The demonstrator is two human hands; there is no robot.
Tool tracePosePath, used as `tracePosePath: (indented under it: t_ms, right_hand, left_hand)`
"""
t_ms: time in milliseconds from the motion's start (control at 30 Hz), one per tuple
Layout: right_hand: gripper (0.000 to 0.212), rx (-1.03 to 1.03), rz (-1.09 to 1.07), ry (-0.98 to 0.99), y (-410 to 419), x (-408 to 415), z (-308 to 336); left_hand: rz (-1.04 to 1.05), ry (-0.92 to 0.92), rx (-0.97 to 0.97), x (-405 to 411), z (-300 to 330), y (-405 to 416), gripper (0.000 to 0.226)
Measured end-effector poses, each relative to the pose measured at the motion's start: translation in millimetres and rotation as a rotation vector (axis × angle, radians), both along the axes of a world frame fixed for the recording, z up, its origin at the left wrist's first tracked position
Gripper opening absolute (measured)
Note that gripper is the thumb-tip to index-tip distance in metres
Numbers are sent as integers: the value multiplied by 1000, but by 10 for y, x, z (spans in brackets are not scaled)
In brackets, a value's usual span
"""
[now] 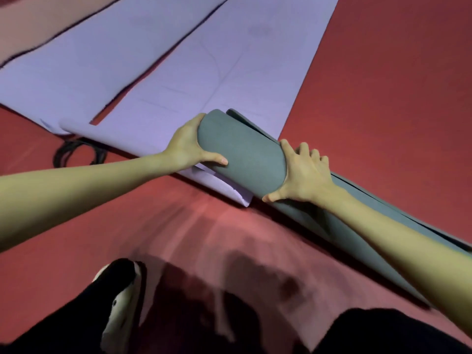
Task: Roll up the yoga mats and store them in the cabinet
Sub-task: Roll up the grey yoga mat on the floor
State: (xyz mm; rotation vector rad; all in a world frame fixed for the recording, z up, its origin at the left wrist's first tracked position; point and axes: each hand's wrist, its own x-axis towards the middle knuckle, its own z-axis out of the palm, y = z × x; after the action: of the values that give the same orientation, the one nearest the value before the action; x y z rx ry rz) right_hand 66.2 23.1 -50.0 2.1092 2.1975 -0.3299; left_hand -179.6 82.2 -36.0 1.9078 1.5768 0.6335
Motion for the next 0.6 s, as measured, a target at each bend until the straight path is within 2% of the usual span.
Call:
tracePosePath:
  t_ms: [267,367,467,533,600]
  right_hand:
    - [135,-67,10,-75,685,-1164,19]
    - [134,-92,28,-134,825,-1491,-80]
    - [129,-118,30,-181,885,-1710,-178]
    - [128,-118,24,-199,911,-1807,-223]
    - [130,-121,26,-201,923,-1885,-255]
  left_hand:
    - [239,-76,-34,-1264,-467,539,96]
    - [392,-78,66,-1849,-753,539,67]
    - [710,11,251,-2331,-953,513,32]
    - [816,90,119,-2592,-1069,569,25]
    - [762,251,-125,-2829,-1209,620,29]
